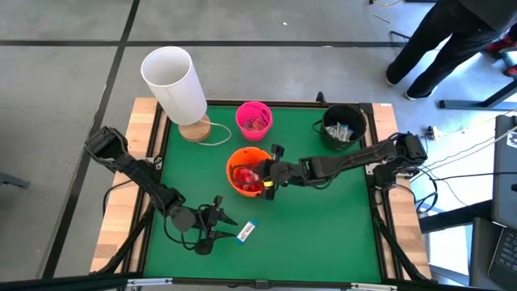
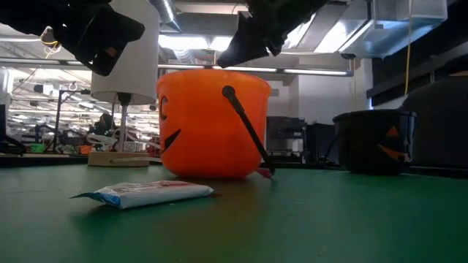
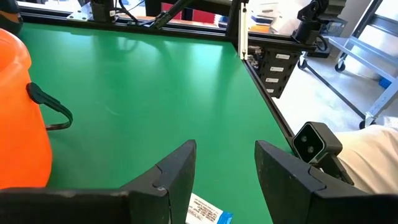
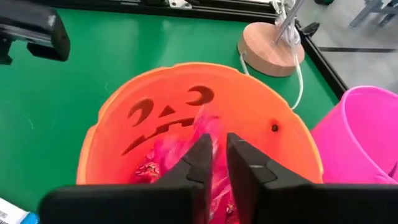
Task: Sort candy
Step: Put the red candy into the orange bucket, then put the white candy into the black bucket
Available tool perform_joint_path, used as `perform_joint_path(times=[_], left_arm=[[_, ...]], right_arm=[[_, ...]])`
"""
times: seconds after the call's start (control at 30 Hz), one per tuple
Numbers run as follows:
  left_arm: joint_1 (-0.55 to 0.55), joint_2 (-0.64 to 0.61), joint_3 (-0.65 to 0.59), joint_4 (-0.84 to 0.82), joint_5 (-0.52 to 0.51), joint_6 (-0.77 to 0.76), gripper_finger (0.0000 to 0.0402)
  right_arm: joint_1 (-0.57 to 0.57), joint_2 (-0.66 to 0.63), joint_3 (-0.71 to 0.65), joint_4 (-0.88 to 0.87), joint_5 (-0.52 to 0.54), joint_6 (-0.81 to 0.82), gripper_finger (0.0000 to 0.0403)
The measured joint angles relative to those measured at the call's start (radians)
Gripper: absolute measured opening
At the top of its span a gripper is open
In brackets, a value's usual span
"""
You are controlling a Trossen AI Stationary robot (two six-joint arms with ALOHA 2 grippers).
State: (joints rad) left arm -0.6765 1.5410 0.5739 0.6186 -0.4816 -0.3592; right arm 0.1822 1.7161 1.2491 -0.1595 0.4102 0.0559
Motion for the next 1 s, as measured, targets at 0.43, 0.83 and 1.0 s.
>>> perform_joint_path(times=[0.43, 0.83, 1.0], left_arm=[[-0.004, 0.0, 0.0, -0.008, 0.067, 0.114, 0.016], [-0.072, 0.186, 0.207, -0.272, 0.077, 0.376, 0.016], [-0.068, 0.285, 0.358, -0.429, 0.045, 0.455, 0.016]], right_arm=[[0.056, -0.083, 0.0, -0.033, 0.038, 0.014, 0.0146], [0.228, -0.172, 0.001, -0.033, 0.187, -0.012, 0.0133], [0.253, -0.171, 0.001, -0.055, 0.228, -0.012, 0.0133]])
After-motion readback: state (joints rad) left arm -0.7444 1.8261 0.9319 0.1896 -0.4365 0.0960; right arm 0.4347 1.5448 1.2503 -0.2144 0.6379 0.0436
